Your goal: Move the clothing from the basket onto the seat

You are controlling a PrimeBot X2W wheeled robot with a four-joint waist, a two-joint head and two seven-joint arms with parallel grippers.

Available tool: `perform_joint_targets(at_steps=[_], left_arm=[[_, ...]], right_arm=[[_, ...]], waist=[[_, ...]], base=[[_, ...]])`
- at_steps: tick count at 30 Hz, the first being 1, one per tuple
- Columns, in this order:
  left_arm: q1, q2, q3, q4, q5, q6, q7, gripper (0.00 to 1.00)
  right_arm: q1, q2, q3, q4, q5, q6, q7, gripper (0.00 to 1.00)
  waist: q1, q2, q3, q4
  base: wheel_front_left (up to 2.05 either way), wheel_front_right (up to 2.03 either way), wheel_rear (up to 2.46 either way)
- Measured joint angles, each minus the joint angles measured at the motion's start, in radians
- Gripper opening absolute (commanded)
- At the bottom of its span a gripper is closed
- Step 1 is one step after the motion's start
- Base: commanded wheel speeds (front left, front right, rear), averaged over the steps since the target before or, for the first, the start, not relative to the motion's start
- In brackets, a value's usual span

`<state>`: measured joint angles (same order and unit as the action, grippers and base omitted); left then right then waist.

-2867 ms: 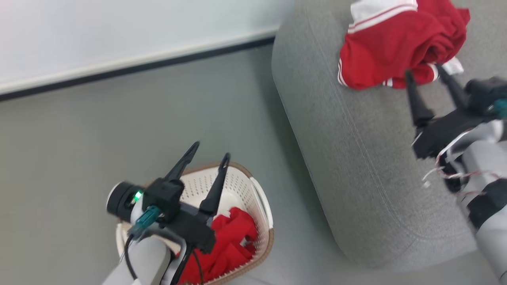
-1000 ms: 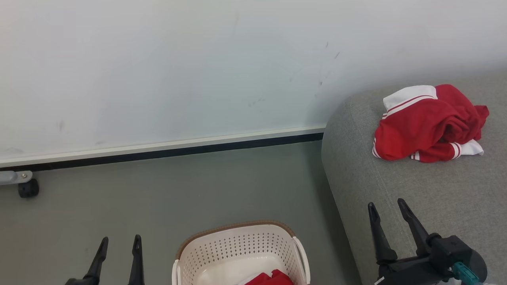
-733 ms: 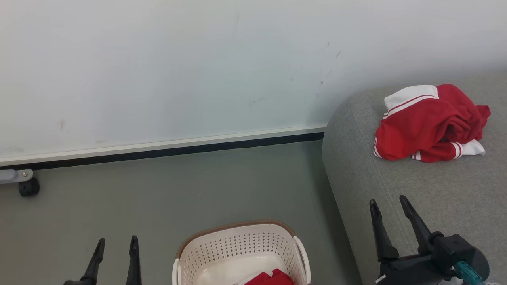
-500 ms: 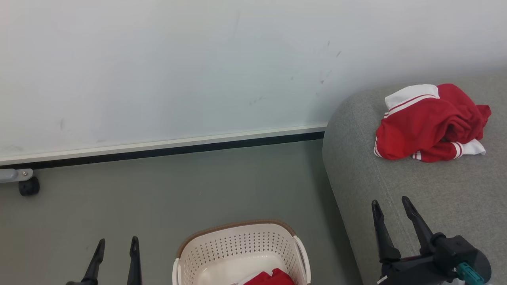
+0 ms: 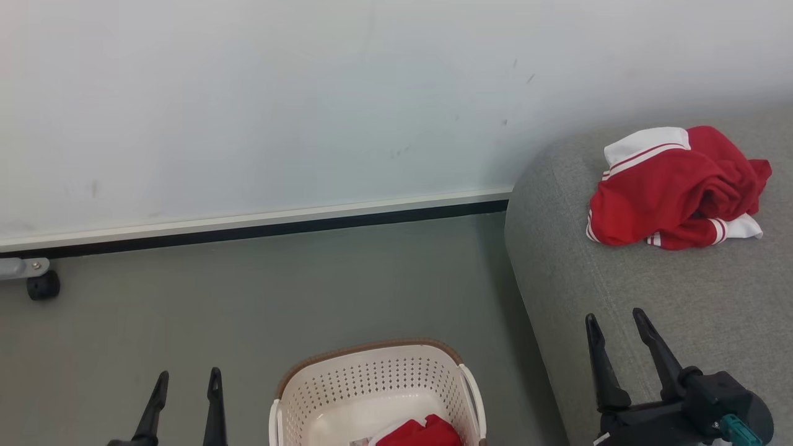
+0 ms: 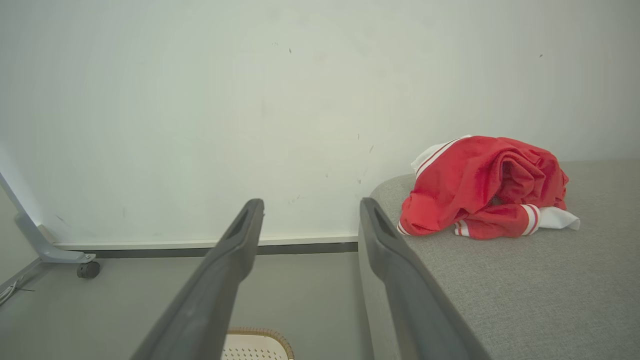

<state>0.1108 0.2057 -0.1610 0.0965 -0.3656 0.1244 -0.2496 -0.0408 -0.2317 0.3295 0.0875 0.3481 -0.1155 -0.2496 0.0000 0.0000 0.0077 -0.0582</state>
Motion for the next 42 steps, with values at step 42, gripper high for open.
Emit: perform_joint_targets(at_steps=[42], left_arm=[[-0.583,-0.128,-0.352,0.489,0.211,-0.161,0.161,1.00]], right_arm=[[-0.267,-0.124,-0.208,-0.213,-0.051,0.004,-0.007,1.00]], waist=[[0.0003,0.0002,0.510,-0.073]], base=[[0.00,0.00,0.00]])
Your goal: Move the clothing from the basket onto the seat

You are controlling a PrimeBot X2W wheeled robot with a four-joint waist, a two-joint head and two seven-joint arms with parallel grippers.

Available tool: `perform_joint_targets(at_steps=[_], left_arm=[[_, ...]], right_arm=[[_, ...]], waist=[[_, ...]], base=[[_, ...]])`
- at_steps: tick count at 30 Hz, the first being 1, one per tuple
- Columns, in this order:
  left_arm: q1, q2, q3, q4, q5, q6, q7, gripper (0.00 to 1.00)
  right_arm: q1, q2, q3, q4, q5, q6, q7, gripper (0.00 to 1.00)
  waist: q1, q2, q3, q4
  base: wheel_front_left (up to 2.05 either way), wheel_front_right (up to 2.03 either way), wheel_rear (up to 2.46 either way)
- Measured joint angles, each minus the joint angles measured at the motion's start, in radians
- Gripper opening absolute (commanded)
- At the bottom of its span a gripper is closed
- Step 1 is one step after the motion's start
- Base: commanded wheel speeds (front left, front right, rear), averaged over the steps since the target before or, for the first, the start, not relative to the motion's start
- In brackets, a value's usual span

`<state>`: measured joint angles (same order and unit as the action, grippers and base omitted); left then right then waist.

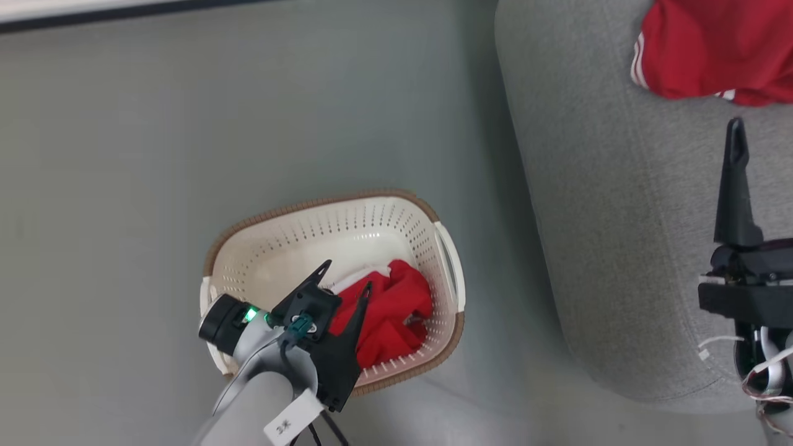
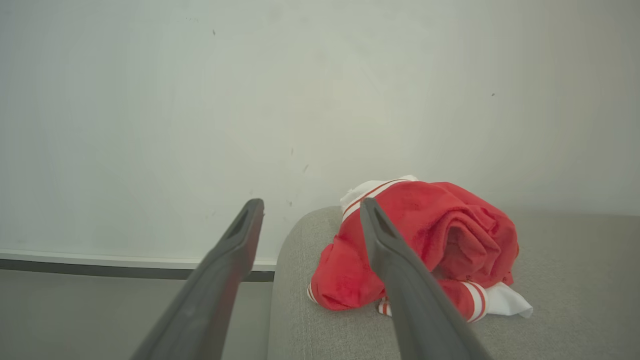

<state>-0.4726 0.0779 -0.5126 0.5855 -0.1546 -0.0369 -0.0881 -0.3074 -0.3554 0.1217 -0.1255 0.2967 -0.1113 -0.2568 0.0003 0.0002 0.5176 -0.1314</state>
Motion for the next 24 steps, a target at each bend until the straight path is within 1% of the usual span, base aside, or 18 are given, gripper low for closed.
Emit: perform_joint_targets(at_steps=[9,10,11,12,24], left_arm=[[-0.109,-0.011,-0.047,0.112,0.040,-0.017,0.030,1.00],[-0.109,-0.011,-0.047,0.112,0.040,-0.017,0.030,1.00],[-0.135,-0.013,-0.055,0.137,0.049,-0.025,0.038,1.00],[-0.135,-0.013,-0.055,0.137,0.049,-0.025,0.038,1.00],[-0.277,-0.016,-0.099,0.242,0.096,-0.044,0.061,1.00]], right_arm=[[-0.076,-0.002,-0.004,-0.093,-0.036,0.000,0.000,1.00],[-0.076,-0.002,-0.004,-0.093,-0.036,0.000,0.000,1.00],[-0.092,0.000,0.001,-0.115,-0.046,-0.002,0.000,1.00],[-0.092,0.000,0.001,-0.115,-0.046,-0.002,0.000,1.00],[-0.172,0.010,-0.012,-0.202,-0.060,-0.003,0.000,1.00]], waist=[[-0.0001,0.0001,0.136,-0.005],[-0.0001,0.0001,0.136,-0.005],[-0.0001,0.0000,0.166,-0.006],[-0.0001,0.0000,0.166,-0.006],[-0.0001,0.0000,0.346,-0.017]], base=[[0.00,0.00,0.00],[0.00,0.00,0.00],[0.00,0.00,0.00],[0.00,0.00,0.00],[0.00,0.00,0.00]])
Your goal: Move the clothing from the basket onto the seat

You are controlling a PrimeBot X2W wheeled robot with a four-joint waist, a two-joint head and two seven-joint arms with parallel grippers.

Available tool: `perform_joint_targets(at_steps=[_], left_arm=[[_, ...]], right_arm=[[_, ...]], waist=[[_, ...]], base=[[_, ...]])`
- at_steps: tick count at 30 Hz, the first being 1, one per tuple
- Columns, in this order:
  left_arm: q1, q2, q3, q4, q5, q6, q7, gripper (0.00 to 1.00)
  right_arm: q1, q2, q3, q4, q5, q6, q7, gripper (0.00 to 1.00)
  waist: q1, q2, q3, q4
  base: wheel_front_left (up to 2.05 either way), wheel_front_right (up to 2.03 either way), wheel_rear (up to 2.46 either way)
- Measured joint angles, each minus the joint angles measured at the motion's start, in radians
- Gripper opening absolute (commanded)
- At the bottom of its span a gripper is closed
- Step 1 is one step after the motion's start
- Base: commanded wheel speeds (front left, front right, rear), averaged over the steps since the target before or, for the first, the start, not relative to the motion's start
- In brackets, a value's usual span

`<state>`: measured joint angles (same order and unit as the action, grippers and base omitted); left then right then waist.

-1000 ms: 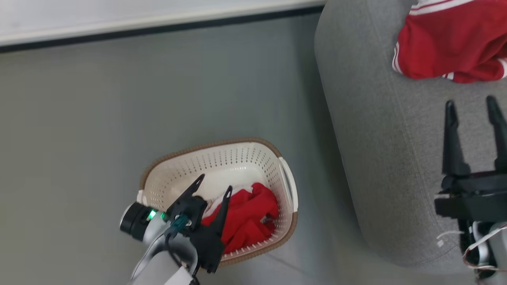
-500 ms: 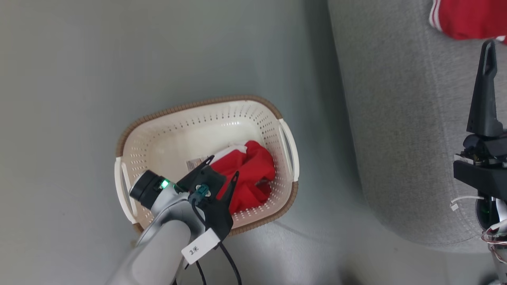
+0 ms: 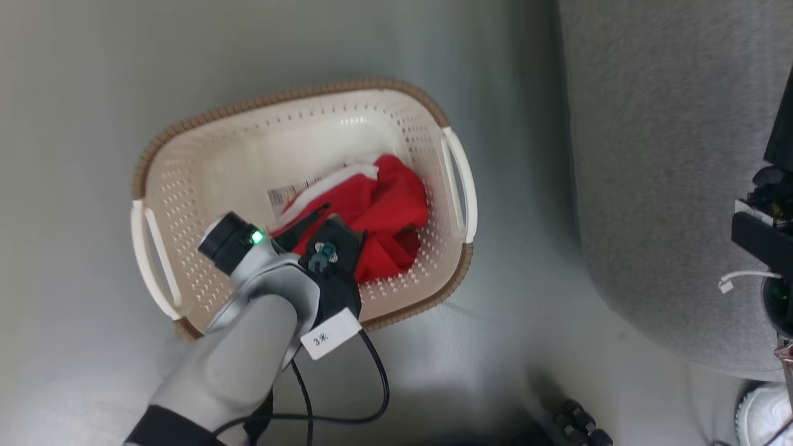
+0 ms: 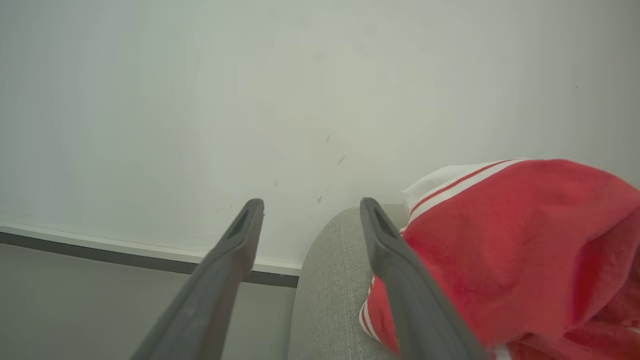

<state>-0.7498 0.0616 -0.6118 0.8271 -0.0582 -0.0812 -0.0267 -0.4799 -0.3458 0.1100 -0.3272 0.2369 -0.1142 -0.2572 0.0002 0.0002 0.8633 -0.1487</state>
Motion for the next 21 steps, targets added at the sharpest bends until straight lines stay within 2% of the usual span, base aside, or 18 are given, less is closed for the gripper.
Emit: perform_joint_targets(at_steps=[6,17,18,19,20,21], left_arm=[[-0.046,0.000,-0.013,0.057,0.007,-0.016,-0.001,1.00],[-0.117,-0.003,-0.016,0.151,0.017,-0.005,-0.010,1.00],[-0.124,-0.005,-0.016,0.161,0.017,-0.005,-0.010,0.82],[-0.128,-0.005,-0.016,0.168,0.016,-0.005,-0.010,0.19],[-0.129,-0.005,-0.017,0.174,0.016,-0.006,-0.011,0.00],[-0.129,-0.005,-0.018,0.178,0.016,-0.006,-0.013,0.00]], right_arm=[[-0.030,0.009,0.002,-0.006,-0.015,0.000,0.000,1.00],[-0.048,0.022,0.034,-0.022,-0.060,0.000,0.000,1.00],[-0.049,0.022,0.035,-0.022,-0.062,0.000,0.000,1.00],[-0.049,0.022,0.036,-0.022,-0.062,0.000,0.000,1.00],[-0.051,0.022,0.037,-0.021,-0.062,0.000,0.000,1.00],[-0.055,0.022,0.038,-0.017,-0.063,0.000,0.000,1.00]], waist=[[-0.0001,0.0000,0.081,-0.008],[-0.0001,0.0000,0.150,-0.031],[-0.0002,0.0000,0.152,-0.032],[-0.0001,0.0000,0.153,-0.033],[-0.0002,0.0000,0.153,-0.034],[-0.0003,0.0000,0.152,-0.034]], base=[[0.00,0.00,0.00],[0.00,0.00,0.00],[0.00,0.00,0.00],[0.00,0.00,0.00],[0.00,0.00,0.00],[0.00,0.00,0.00]])
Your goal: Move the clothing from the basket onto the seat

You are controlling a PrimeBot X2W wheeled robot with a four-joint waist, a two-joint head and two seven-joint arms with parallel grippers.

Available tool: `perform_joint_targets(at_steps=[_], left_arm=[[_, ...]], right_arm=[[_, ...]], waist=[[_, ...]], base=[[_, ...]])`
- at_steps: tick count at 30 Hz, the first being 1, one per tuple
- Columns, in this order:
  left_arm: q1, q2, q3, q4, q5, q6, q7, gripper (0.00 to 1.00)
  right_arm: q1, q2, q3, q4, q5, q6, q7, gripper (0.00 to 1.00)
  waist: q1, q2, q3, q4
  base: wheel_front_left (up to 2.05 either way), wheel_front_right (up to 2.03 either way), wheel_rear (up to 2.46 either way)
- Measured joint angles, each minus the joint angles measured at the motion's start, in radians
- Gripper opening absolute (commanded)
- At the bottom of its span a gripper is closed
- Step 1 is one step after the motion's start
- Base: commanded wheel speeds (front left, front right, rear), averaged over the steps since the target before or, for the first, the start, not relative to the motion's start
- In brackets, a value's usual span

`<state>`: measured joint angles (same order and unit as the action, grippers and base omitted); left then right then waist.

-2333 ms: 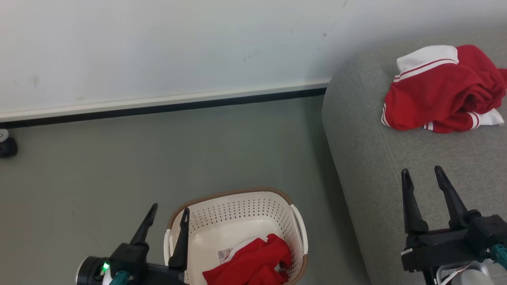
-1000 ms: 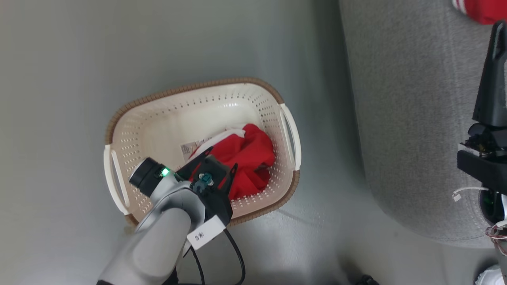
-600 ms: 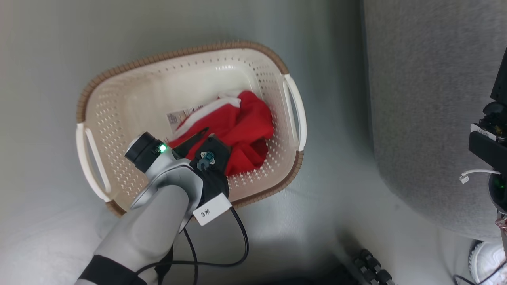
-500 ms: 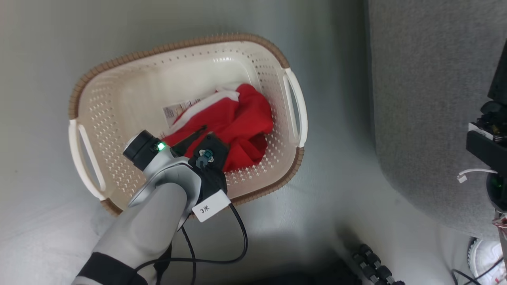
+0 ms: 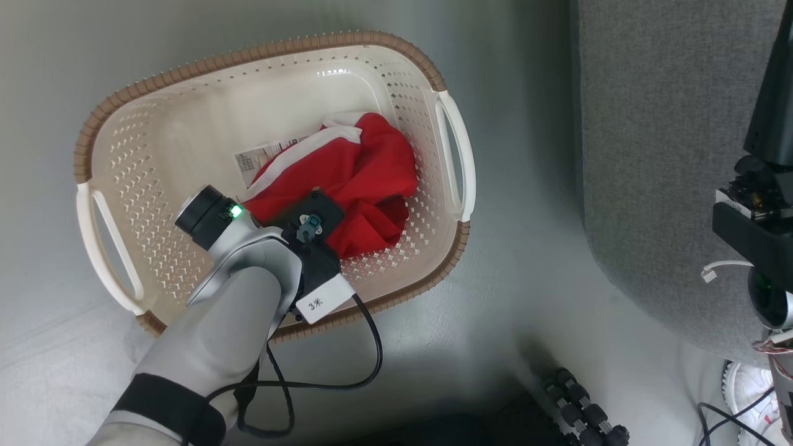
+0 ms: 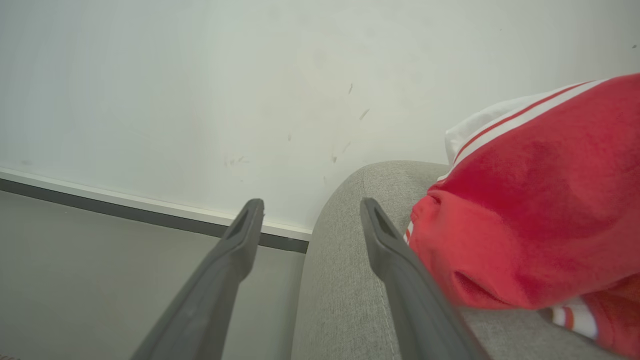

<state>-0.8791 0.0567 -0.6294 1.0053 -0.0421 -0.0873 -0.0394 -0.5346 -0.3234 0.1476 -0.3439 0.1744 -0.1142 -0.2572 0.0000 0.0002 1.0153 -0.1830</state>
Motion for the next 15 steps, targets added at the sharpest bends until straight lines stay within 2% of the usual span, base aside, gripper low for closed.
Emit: perform_joint_targets(at_steps=[4,10,15], left_arm=[[0.000,-0.002,-0.002,0.012,-0.003,-0.001,-0.035,0.00],[0.001,-0.006,0.035,0.007,-0.067,-0.002,-0.128,0.00],[0.004,-0.010,0.058,-0.019,-0.106,-0.011,-0.197,0.00]], right_arm=[[-0.004,0.006,0.006,0.021,-0.007,0.000,0.000,1.00],[-0.009,0.021,0.019,0.061,-0.020,0.000,0.000,1.00],[-0.011,0.036,0.027,0.134,-0.020,0.010,-0.001,1.00]], waist=[[0.0000,-0.0002,-0.014,0.002],[0.0000,-0.0002,-0.055,0.010],[0.0000,-0.0002,-0.132,0.024]], base=[[0.00,0.00,0.00],[0.00,0.00,0.00],[0.00,0.00,0.00]])
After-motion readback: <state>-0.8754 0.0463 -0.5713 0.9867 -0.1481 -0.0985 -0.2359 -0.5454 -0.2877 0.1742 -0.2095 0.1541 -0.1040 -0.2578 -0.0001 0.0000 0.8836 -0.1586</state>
